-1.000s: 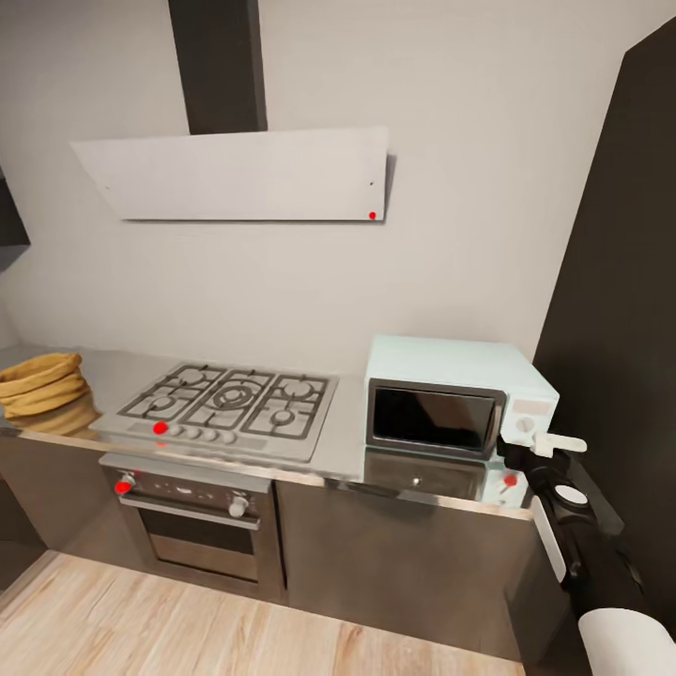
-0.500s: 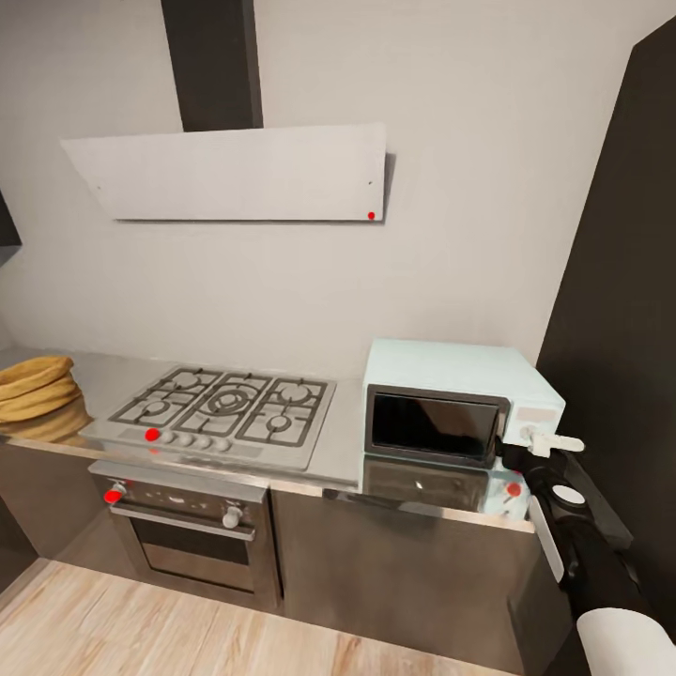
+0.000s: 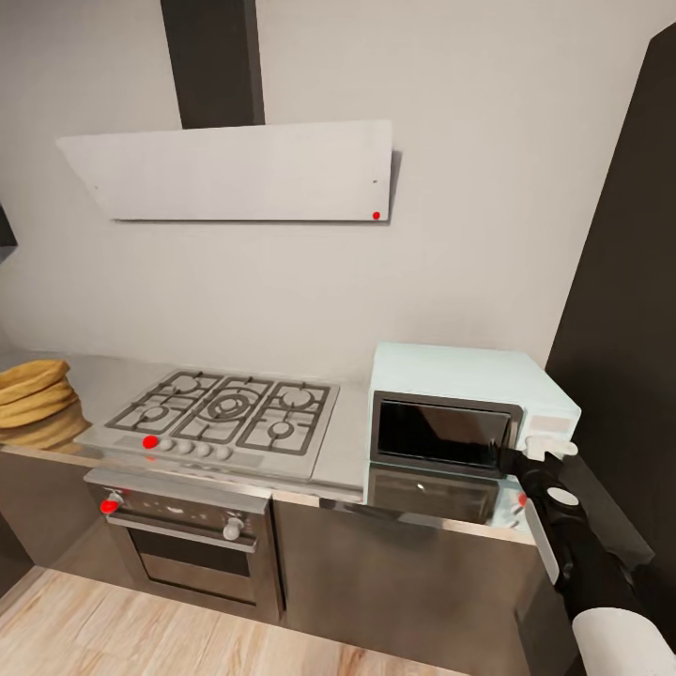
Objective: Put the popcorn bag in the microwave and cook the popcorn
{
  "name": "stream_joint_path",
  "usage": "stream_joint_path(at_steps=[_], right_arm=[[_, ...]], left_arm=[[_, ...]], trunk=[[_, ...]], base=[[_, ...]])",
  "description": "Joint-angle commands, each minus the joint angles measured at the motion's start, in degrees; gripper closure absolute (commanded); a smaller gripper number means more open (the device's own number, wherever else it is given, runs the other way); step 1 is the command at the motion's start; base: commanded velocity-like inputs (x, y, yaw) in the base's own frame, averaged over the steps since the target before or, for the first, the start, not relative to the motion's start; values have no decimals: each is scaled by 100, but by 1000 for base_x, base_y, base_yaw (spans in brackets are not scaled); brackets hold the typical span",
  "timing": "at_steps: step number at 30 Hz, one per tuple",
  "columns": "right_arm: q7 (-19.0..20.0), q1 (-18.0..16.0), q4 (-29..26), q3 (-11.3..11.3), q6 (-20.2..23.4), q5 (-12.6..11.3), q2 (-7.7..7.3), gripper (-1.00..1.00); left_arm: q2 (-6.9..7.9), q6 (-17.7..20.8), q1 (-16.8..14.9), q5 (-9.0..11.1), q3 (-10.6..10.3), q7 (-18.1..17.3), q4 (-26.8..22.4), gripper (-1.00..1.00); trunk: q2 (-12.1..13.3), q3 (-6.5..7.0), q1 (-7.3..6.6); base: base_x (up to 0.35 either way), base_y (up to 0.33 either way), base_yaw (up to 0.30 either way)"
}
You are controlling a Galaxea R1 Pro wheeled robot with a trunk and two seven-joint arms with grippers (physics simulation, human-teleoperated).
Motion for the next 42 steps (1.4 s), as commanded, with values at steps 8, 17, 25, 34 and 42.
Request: stream_joint_path(at_steps=[8, 17, 25, 34, 42], right_arm=[[-21, -8, -5, 5, 34, 3, -9, -100], [-15, -10, -5, 5, 38, 3, -9, -100], [-20, -9, -5, 5, 39, 3, -9, -100], [-15, -8, -5, 5, 41, 3, -9, -100], [9, -4, -5, 5, 46, -1, -15, -100]], left_arm=[[0, -22, -2, 6, 17, 1, 6, -100], [0, -22, -2, 0, 7, 1, 6, -100], [-2, -22, -2, 1, 14, 1, 6, -100], [1, -22, -2, 5, 8, 1, 6, -100], [1, -22, -2, 1, 9, 1, 6, -100]], trunk=[[-4, -2, 2], [-4, -2, 2], [-4, -2, 2], [-4, -2, 2], [-4, -2, 2]], base=[[0, 0, 0], [90, 0, 0], [36, 0, 0], [78, 0, 0], [0, 0, 0]])
